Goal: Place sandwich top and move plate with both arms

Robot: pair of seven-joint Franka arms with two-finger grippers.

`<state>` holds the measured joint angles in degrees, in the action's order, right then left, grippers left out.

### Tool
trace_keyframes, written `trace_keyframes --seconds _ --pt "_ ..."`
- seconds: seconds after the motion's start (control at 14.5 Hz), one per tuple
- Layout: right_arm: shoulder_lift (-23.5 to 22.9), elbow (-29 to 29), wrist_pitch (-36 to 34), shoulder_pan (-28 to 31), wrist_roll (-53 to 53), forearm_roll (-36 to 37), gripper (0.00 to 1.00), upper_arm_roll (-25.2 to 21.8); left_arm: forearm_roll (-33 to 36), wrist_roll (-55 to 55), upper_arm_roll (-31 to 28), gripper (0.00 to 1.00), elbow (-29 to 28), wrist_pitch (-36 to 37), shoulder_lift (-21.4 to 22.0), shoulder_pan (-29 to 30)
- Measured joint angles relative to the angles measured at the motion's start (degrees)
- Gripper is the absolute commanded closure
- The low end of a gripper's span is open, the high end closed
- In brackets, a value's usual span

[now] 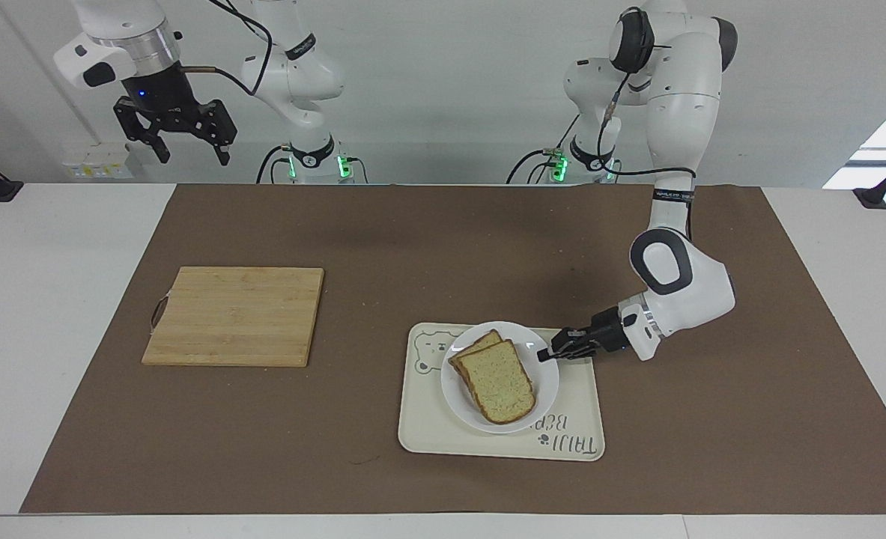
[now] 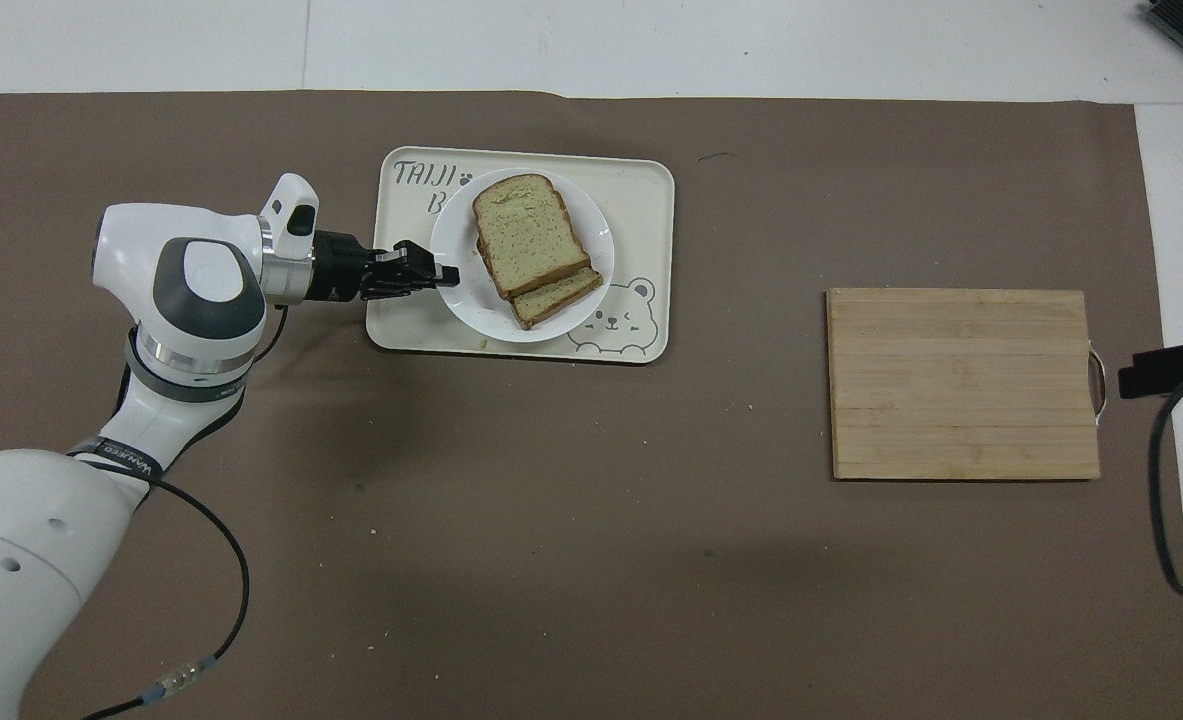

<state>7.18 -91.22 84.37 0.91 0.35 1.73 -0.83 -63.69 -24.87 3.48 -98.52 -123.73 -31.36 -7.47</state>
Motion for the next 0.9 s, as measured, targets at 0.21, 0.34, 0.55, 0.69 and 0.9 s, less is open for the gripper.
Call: trace_keyframes --seconds 0.21,0.34,0.55,0.69,0.9 --pt "0.0 0.0 0.0 0.0 0.0 0.0 0.00 0.0 2.2 0.0 -0.7 0.00 0.9 -0.3 0.0 0.5" --pt "0.0 0.0 0.0 0.0 0.0 0.0 0.00 0.0 4.4 0.5 -0.8 0.00 2.4 -0.3 0.1 1.8" --pt "0.0 0.0 0.0 0.0 0.0 0.0 0.00 0.0 8.9 5.3 -0.9 0.00 3.6 -0.2 1.5 2.7" --pt "0.0 0.0 0.0 0.0 0.0 0.0 0.00 0.0 12.6 11.1 -0.8 0.00 3.9 -0.3 3.4 2.7" --pt "0.0 0.0 0.0 0.0 0.0 0.0 0.00 0.0 16.9 16.1 -2.0 0.00 4.0 0.3 7.1 2.7"
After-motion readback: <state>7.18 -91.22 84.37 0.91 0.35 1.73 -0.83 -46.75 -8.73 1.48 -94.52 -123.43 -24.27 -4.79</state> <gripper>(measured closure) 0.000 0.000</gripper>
